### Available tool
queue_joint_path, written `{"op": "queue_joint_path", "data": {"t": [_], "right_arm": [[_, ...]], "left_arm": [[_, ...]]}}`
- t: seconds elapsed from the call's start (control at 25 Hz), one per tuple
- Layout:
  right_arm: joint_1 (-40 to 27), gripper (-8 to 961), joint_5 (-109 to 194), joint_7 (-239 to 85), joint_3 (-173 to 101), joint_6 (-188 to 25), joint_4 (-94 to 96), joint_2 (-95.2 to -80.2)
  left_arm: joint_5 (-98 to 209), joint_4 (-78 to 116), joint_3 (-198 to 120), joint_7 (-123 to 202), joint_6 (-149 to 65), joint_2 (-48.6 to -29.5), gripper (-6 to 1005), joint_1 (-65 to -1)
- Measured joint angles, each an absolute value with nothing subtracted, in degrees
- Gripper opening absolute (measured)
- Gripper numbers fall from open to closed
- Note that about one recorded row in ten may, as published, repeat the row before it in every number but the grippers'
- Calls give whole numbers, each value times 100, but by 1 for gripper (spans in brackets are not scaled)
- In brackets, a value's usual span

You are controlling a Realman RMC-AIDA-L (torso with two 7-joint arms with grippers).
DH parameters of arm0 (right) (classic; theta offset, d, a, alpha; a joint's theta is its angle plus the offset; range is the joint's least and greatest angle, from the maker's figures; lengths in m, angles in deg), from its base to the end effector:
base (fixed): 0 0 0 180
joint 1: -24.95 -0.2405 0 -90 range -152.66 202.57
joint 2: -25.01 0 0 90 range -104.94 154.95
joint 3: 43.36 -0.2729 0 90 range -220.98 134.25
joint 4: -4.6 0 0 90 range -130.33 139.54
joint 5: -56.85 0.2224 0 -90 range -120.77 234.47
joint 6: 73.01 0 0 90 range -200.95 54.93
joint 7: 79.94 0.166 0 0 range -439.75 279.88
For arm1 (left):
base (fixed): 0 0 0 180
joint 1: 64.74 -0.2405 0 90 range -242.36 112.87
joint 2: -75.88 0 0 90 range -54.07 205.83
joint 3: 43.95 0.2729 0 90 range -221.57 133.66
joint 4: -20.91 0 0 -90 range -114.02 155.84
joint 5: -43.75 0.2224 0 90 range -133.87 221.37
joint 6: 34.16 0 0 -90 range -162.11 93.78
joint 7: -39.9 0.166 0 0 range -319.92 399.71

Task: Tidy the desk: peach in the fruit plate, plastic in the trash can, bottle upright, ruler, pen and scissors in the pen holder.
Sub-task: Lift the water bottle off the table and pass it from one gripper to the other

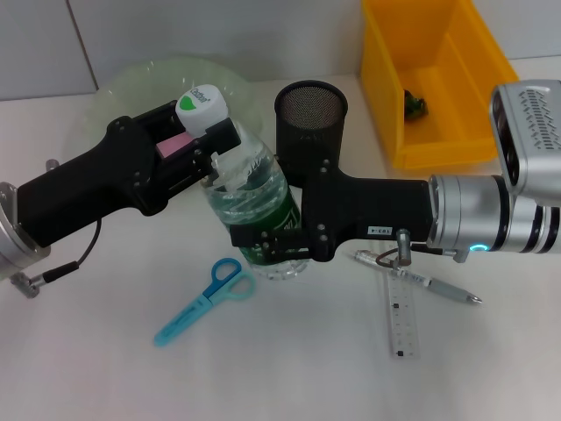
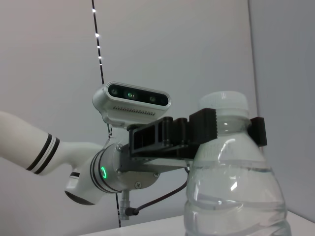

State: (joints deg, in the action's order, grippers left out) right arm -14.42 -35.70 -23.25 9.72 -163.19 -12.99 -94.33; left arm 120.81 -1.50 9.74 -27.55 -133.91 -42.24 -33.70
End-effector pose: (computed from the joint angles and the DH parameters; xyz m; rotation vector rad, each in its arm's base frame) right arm 0.1978 0.3532 -0.0821 -2.7821 0.2237 1.0958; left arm -0.2118 0.3392 -0.0231 -2.5291 -0.4485 -1.4647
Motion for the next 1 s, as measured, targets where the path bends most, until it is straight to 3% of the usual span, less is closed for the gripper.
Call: {"op": "queue_joint_path", "data": {"t": [1.0], "right_arm": [[-1387,792,-3568,-2021,1009,-16274,-1543,-9421]], "left_arm": [[12090,-196,1029,-2774,-13370,-4215,448,-3370]]}}
